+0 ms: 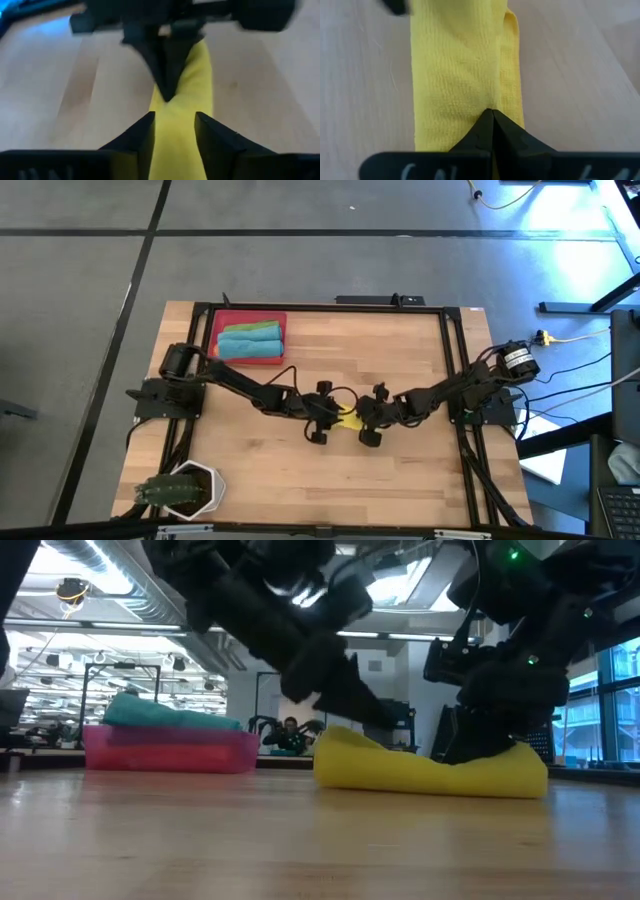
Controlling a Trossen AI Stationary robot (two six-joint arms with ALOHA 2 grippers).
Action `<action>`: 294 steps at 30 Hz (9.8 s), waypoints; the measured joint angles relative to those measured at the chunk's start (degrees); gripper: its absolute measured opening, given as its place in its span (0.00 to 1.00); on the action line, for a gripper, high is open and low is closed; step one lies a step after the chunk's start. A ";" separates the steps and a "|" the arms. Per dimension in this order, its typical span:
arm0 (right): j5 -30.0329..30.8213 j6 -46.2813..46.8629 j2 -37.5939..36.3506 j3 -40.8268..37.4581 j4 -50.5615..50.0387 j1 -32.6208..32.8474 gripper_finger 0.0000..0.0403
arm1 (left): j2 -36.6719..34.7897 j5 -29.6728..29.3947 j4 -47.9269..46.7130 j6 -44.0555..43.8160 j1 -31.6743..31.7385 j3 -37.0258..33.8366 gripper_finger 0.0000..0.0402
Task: Roll microfiber towels into tight, uniform cylinder then place into a basket
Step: Roll the yellow microfiber towel, then put the rolled yellow microfiber towel into the red bin, then return to Home Position
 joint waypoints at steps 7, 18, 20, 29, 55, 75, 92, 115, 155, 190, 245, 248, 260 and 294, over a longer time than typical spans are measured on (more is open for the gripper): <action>-2.33 0.02 0.02 -0.13 0.11 -1.61 0.02 | -1.17 -0.46 0.89 4.26 -3.18 0.02 0.47; -7.28 1.65 0.11 -0.20 1.05 -4.87 0.02 | 4.70 -8.74 2.22 10.62 -6.48 4.12 0.58; -7.86 1.78 0.11 -0.18 1.03 -5.15 0.02 | 5.81 -10.37 1.50 12.15 -6.41 5.19 0.59; -9.12 3.21 0.15 -0.22 1.32 -5.39 0.02 | 9.57 -13.25 -6.69 13.14 -4.97 8.22 0.58; -10.88 2.38 -0.13 -0.35 4.41 -5.54 0.02 | 12.37 -8.54 -5.60 14.52 -1.29 8.52 0.23; 12.22 -7.59 -28.91 6.31 -18.36 1.49 0.05 | 5.06 -10.33 -15.96 14.66 -0.98 7.95 0.00; 16.68 -7.76 -30.82 6.31 -18.67 6.02 0.05 | -31.56 -28.24 -52.22 11.46 8.36 8.15 0.00; 16.84 -10.89 -27.36 6.34 -17.84 6.33 0.05 | -59.90 -9.45 -46.43 16.39 36.90 -15.79 0.00; 17.28 -13.99 -21.42 6.36 -9.90 6.31 0.05 | -47.79 12.73 -15.70 28.03 58.15 -37.13 0.01; 17.25 -14.58 -21.44 6.36 -10.03 6.15 0.05 | -58.59 1.08 -45.68 16.00 51.85 -18.95 0.49; -13.49 -36.09 -63.71 -36.90 31.59 -7.30 0.01 | -87.11 7.75 12.85 -5.06 3.96 -58.08 0.01; -12.90 -36.45 -64.40 -36.90 31.55 -7.33 0.01 | -87.25 8.43 12.97 -6.83 3.92 -59.25 0.01; -6.81 -37.27 -84.93 -36.90 11.72 -7.33 0.02 | -101.18 10.34 5.60 -2.03 3.75 -58.81 0.00; -12.74 -37.51 -94.40 -36.55 1.84 -7.35 0.07 | -110.08 10.74 -15.28 -6.10 3.70 -59.28 0.04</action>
